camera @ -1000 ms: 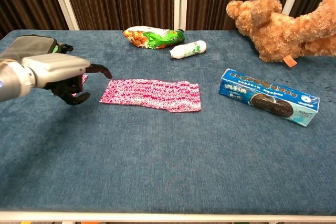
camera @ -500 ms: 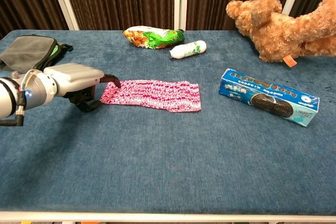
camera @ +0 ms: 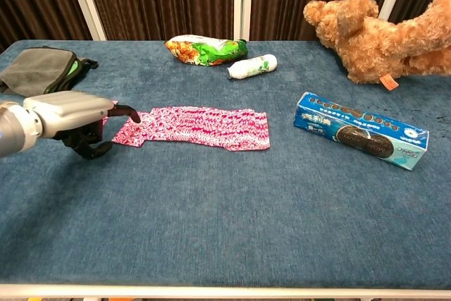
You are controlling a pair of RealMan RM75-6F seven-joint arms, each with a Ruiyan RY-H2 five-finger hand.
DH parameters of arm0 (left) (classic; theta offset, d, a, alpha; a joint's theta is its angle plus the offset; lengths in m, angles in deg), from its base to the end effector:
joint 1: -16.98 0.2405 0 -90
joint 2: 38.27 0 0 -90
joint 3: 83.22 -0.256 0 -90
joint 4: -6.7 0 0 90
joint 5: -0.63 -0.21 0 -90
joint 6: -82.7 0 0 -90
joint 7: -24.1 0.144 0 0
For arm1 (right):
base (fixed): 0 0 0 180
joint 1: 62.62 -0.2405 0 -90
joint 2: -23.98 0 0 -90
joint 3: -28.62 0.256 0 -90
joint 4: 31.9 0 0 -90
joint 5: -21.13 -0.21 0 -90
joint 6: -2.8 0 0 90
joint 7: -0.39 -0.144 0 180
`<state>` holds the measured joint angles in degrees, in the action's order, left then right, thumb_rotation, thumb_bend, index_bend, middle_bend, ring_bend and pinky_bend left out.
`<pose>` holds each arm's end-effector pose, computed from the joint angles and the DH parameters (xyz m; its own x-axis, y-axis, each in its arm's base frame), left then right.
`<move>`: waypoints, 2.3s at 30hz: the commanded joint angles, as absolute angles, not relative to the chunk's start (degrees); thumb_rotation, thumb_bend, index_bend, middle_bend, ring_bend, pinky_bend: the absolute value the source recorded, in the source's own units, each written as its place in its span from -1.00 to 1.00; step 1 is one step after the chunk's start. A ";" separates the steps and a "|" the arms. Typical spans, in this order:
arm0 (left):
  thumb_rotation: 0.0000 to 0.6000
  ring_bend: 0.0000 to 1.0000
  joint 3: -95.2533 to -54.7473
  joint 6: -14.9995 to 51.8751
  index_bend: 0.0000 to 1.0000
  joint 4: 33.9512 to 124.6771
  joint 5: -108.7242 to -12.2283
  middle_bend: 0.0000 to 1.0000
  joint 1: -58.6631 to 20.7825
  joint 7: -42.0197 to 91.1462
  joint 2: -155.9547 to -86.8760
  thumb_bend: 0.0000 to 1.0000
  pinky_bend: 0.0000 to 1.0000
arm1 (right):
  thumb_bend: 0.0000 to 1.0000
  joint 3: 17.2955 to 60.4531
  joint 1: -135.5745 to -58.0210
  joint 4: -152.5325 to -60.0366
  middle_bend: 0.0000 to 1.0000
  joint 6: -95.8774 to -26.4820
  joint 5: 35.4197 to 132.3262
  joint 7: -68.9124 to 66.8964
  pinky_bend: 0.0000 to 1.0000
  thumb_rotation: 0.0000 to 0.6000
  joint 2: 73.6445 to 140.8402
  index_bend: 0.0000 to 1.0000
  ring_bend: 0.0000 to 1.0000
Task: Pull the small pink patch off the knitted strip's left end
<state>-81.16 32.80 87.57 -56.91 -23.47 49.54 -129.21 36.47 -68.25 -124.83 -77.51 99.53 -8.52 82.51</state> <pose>-0.2052 0.3106 -0.0514 0.5644 0.4343 0.7020 0.8238 -0.3503 -0.4456 -0.3259 -0.2028 0.2001 0.3057 0.0312 0.9516 -0.9481 0.1020 0.3012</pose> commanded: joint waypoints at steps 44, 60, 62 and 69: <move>1.00 0.89 -86.85 30.22 -0.66 95.67 -56.91 1.00 -19.55 53.04 -123.94 0.08 0.89 | -0.97 35.76 -68.13 -125.70 -1.00 -76.91 99.74 -8.62 -1.00 1.00 82.21 -1.00 -1.00; 1.00 0.77 -86.03 18.31 -0.66 106.32 -64.12 0.82 -14.02 48.56 -114.88 0.06 0.77 | -0.97 35.63 -67.82 -126.97 -1.00 -78.34 101.11 -8.69 -1.00 1.00 81.82 -1.00 -1.00; 1.00 0.68 -84.33 13.12 -0.66 105.92 -67.84 0.71 -12.17 45.07 -114.49 0.02 0.69 | -0.97 35.61 -67.79 -126.87 -1.00 -78.67 101.47 -8.81 -1.00 1.00 81.99 -1.00 -1.00; 1.00 -0.87 -80.42 1.28 -0.71 101.57 -70.83 -0.75 -6.58 40.81 -115.04 -0.48 -0.34 | -0.97 36.09 -67.80 -126.13 -1.00 -80.47 102.47 -8.79 -1.00 1.00 83.38 -1.00 -1.00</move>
